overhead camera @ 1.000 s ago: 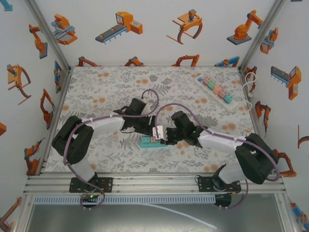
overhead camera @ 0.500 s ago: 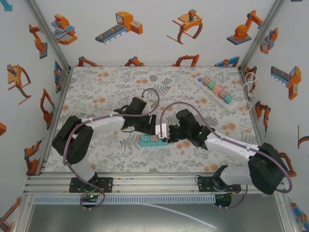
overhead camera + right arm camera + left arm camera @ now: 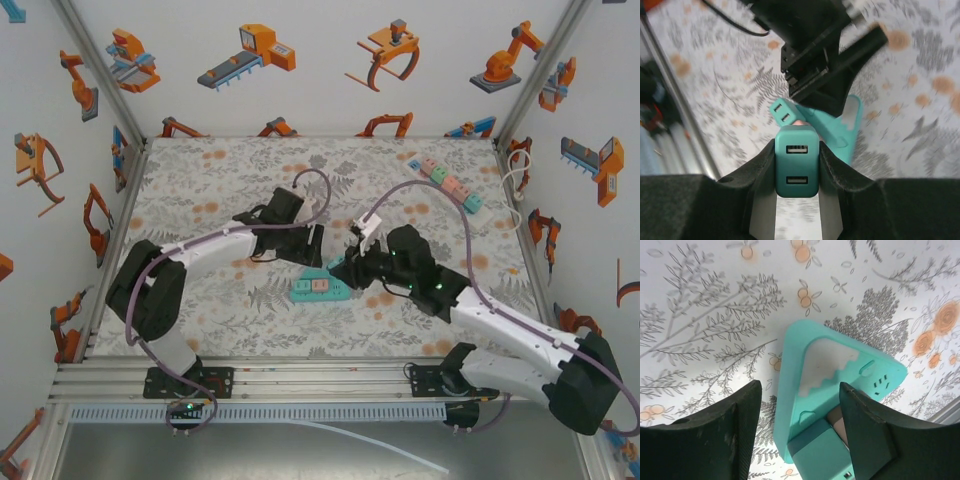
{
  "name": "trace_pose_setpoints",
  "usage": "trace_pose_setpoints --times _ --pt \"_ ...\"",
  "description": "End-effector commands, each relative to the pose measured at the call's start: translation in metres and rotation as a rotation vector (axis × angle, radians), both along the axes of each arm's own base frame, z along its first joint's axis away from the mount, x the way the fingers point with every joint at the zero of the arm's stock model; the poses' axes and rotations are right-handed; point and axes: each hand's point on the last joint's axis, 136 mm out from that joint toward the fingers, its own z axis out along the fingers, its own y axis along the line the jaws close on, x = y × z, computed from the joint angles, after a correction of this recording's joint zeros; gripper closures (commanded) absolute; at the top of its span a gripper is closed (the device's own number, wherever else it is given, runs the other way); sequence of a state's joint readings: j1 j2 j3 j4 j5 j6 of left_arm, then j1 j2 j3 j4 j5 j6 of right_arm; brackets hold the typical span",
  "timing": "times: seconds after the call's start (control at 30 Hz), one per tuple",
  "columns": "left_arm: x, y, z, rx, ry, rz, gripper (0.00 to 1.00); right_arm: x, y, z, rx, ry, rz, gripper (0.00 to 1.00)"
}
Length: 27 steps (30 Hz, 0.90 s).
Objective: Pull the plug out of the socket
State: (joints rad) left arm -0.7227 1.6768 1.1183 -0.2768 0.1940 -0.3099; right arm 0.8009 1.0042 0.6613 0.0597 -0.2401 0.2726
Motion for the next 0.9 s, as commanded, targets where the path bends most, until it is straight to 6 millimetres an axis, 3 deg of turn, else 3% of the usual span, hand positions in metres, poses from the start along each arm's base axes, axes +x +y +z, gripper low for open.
trace_pose_setpoints --times 0.0,0.1,0.17,0.33,0.47,0.6,0.73,0.87 --pt "0.003 -0.002 0.063 -0.077 -0.117 -0.014 0.37 0.009 -0.018 0.006 0.197 0.351 -0.277 1.0" --pt "-0.015 0.001 0.1 -0.094 -0.226 -0.062 0.36 0.005 -0.03 -0.006 0.301 0.49 -0.374 0.99" --pt "-0.039 0.002 0.119 -0.091 -0.304 -0.137 0.34 0.003 -0.037 -0.018 0.4 0.57 -0.425 0.99" --pt "-0.107 0.006 0.141 -0.131 -0.409 -0.354 0.22 -0.004 -0.057 -0.069 0.474 0.695 -0.543 0.99" --pt "-0.165 0.012 0.137 -0.189 -0.461 -0.605 0.1 -0.012 -0.067 -0.111 0.439 0.762 -0.603 0.99" --pt "-0.208 0.026 0.117 -0.163 -0.494 -0.798 0.05 -0.012 -0.066 -0.122 0.461 0.774 -0.602 0.96" --pt "-0.224 0.038 0.101 -0.058 -0.544 -0.889 0.02 -0.013 -0.067 -0.138 0.385 0.775 -0.63 0.93" --pt "-0.223 0.039 0.093 -0.003 -0.568 -0.906 0.02 -0.012 -0.069 -0.156 0.343 0.781 -0.663 0.86"
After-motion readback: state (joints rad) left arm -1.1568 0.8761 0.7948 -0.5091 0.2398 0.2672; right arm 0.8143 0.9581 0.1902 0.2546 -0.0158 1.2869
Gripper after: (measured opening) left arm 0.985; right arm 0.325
